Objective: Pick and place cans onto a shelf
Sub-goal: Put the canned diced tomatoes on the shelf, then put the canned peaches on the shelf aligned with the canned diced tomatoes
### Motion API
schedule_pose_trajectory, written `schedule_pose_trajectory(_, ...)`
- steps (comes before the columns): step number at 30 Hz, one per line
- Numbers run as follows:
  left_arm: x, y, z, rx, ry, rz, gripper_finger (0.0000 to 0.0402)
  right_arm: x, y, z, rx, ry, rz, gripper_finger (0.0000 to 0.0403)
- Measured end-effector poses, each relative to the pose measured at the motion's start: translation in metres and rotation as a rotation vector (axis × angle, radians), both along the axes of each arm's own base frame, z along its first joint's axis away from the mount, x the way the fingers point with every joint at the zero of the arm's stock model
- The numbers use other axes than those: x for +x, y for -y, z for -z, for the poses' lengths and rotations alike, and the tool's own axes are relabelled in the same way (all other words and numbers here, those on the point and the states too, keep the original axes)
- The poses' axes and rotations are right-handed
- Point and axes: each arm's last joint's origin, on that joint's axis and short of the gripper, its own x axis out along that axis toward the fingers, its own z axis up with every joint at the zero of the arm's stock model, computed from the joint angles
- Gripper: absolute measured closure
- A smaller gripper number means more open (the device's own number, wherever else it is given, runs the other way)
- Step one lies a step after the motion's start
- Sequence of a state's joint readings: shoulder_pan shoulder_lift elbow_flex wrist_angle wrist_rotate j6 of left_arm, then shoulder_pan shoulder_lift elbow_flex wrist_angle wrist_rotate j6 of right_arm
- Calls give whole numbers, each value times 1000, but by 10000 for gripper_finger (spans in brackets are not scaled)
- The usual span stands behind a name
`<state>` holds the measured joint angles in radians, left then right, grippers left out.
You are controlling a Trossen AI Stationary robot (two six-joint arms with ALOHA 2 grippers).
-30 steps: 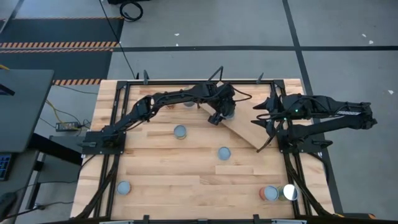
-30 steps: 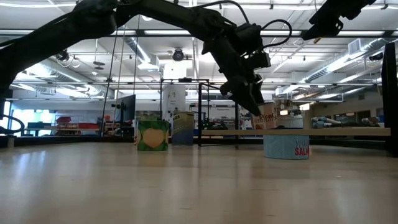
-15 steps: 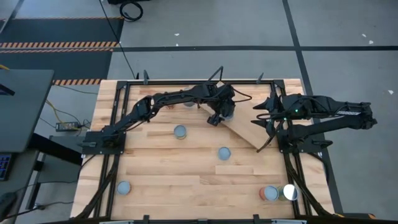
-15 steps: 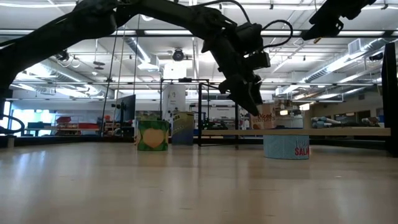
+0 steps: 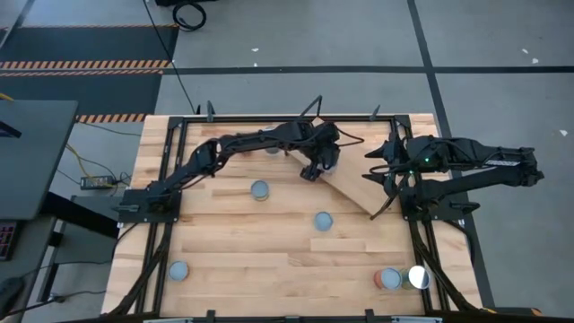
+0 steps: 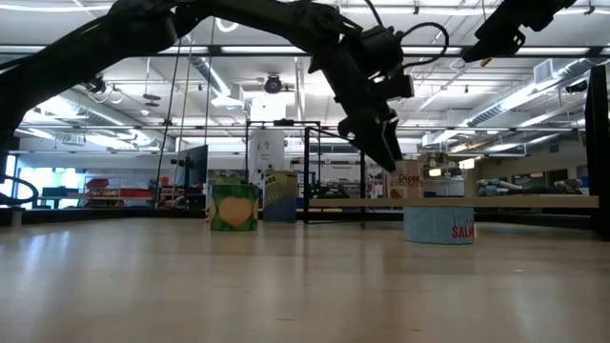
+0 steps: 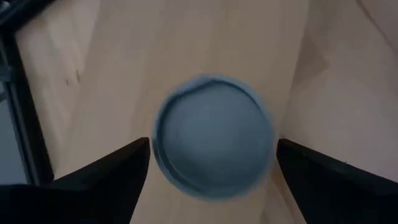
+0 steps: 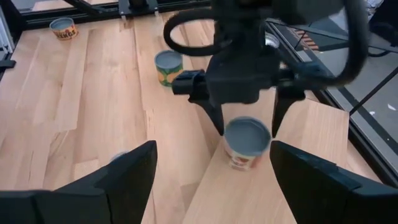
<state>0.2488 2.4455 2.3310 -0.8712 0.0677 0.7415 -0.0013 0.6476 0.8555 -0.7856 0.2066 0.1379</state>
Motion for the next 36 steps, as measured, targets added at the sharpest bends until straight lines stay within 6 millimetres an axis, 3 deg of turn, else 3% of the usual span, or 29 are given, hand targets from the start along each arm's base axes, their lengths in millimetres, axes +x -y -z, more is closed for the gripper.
schedule_pose_trajectory(10,-21,5,-44,-47,14,-108,44,2,-1,0,-5,3,-33,82)
schedule_pose_trajectory(15,-53,25,-95,-159,3,-199,44,14,0,-2,-54,26,-52,82)
schedule_pose_trajectory(25,-138,96,-195,-234,36,-296,45,84,-4,0,-114,146,-99,82)
schedule_pose_trajectory(31,-188,147,-212,-182,52,-377,45,136,-15,16,-130,208,-181,82)
schedule_pose_trajectory(36,-233,182,-202,-222,186,-452,45,183,-23,19,-144,243,-247,79)
